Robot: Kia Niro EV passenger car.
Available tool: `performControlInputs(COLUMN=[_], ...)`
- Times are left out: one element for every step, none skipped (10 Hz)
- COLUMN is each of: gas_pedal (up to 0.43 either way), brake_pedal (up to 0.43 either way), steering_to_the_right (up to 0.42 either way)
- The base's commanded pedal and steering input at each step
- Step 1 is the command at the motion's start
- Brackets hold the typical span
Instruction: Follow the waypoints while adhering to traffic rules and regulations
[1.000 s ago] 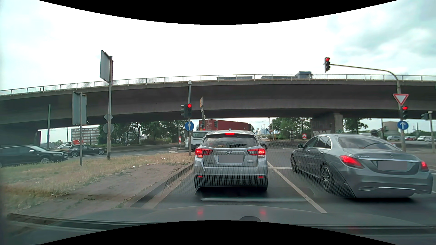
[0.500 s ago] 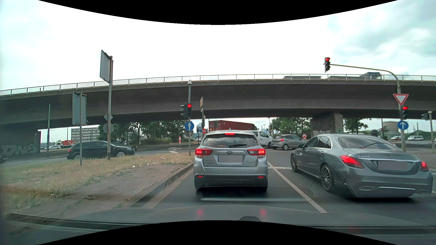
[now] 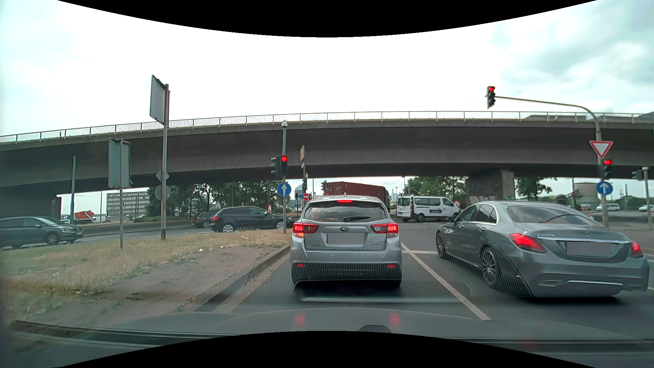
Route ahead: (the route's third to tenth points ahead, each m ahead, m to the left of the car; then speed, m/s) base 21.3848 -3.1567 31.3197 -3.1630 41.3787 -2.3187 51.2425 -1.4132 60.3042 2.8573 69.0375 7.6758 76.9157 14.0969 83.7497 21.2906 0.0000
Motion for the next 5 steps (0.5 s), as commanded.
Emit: performControlInputs(gas_pedal=[0.0, 0.0, 0.0, 0.0, 0.0], brake_pedal=[0.256, 0.262, 0.256, 0.25, 0.256], steering_to_the_right=[-0.001, -0.001, -0.001, -0.001, -0.001])
